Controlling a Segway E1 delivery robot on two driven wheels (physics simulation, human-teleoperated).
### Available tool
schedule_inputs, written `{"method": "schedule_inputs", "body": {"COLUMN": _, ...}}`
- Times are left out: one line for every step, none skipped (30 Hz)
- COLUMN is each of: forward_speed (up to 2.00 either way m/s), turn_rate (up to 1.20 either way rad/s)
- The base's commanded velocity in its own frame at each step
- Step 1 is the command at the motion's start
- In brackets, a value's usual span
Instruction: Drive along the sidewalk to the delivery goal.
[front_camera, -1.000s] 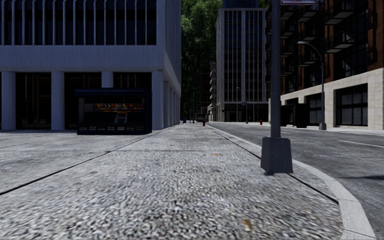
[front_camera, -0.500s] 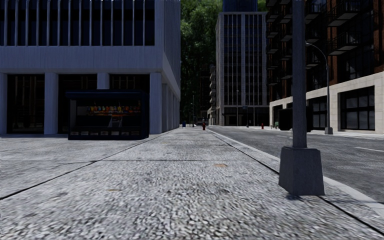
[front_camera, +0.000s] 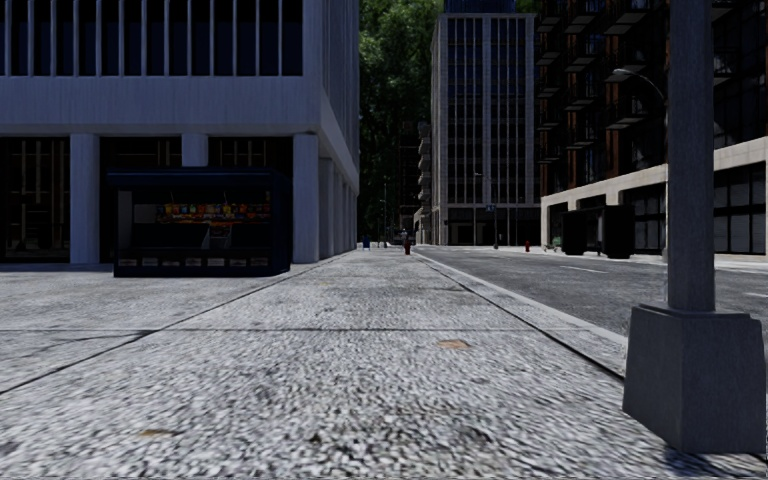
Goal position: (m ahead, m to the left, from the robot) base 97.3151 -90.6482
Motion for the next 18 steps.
{"method": "schedule_inputs", "body": {"forward_speed": 1.46, "turn_rate": 0.00}}
{"method": "schedule_inputs", "body": {"forward_speed": 1.46, "turn_rate": 0.00}}
{"method": "schedule_inputs", "body": {"forward_speed": 1.46, "turn_rate": 0.00}}
{"method": "schedule_inputs", "body": {"forward_speed": 1.47, "turn_rate": 0.00}}
{"method": "schedule_inputs", "body": {"forward_speed": 1.47, "turn_rate": 0.00}}
{"method": "schedule_inputs", "body": {"forward_speed": 1.47, "turn_rate": 0.00}}
{"method": "schedule_inputs", "body": {"forward_speed": 1.47, "turn_rate": 0.00}}
{"method": "schedule_inputs", "body": {"forward_speed": 1.47, "turn_rate": 0.00}}
{"method": "schedule_inputs", "body": {"forward_speed": 1.47, "turn_rate": 0.00}}
{"method": "schedule_inputs", "body": {"forward_speed": 1.48, "turn_rate": 0.00}}
{"method": "schedule_inputs", "body": {"forward_speed": 2.00, "turn_rate": 0.00}}
{"method": "schedule_inputs", "body": {"forward_speed": 2.00, "turn_rate": 0.00}}
{"method": "schedule_inputs", "body": {"forward_speed": 2.00, "turn_rate": 0.00}}
{"method": "schedule_inputs", "body": {"forward_speed": 2.00, "turn_rate": 0.00}}
{"method": "schedule_inputs", "body": {"forward_speed": 2.00, "turn_rate": 0.00}}
{"method": "schedule_inputs", "body": {"forward_speed": 2.00, "turn_rate": 0.00}}
{"method": "schedule_inputs", "body": {"forward_speed": 2.00, "turn_rate": 0.00}}
{"method": "schedule_inputs", "body": {"forward_speed": 2.00, "turn_rate": 0.00}}
